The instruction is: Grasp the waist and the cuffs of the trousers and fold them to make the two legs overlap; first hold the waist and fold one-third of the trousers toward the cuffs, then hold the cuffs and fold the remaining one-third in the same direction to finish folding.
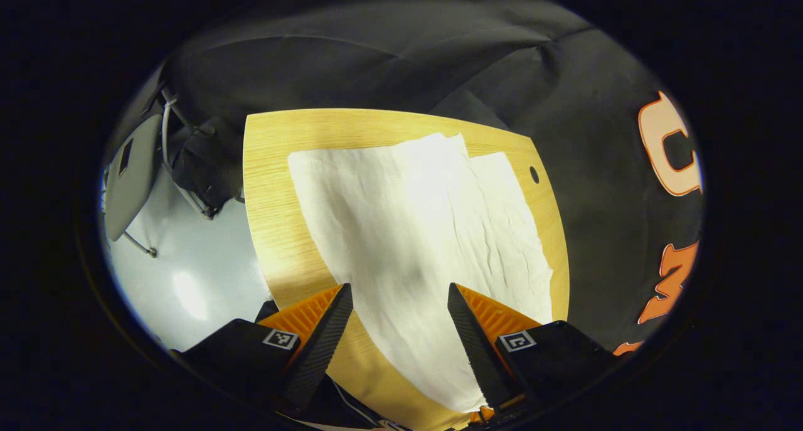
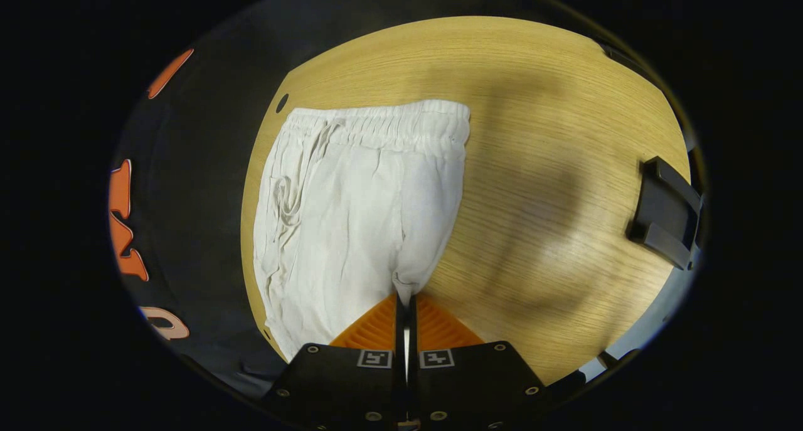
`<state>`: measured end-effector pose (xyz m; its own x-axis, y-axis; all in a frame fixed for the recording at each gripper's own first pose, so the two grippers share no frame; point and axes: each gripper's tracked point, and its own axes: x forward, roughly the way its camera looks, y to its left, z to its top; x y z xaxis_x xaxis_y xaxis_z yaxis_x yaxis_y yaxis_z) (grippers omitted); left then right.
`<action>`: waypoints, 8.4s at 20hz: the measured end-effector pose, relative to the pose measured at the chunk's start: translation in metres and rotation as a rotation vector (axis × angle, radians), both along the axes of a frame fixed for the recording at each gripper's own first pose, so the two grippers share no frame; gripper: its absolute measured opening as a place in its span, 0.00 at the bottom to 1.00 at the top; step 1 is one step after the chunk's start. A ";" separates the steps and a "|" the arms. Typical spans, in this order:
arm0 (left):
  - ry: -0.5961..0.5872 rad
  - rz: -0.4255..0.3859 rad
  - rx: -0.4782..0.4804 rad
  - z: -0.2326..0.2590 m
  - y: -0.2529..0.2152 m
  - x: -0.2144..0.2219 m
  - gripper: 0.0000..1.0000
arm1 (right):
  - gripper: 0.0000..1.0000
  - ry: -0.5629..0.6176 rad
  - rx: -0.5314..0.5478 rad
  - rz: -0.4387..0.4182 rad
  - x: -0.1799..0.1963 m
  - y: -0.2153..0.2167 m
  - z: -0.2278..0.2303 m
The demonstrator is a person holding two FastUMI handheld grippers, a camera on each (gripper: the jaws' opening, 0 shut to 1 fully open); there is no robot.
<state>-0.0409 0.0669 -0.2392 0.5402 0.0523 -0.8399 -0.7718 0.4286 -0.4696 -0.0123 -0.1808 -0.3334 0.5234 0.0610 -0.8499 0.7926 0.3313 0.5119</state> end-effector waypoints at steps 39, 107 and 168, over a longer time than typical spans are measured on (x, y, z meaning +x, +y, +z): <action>0.055 -0.039 -0.093 0.012 -0.001 0.031 0.04 | 0.01 0.014 -0.004 0.002 0.006 -0.001 0.016; -0.275 -0.629 0.410 0.195 0.037 0.304 1.00 | 0.98 -0.230 -0.189 0.060 0.129 0.018 0.152; -0.437 -0.571 0.656 0.282 0.101 0.233 1.00 | 0.05 -0.425 -0.449 0.504 0.218 0.181 0.221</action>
<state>0.1916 0.1679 0.0432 0.8869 0.0713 -0.4564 -0.1803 0.9631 -0.1998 0.2060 -0.0002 -0.1124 0.8086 0.0755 -0.5835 0.2596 0.8442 0.4690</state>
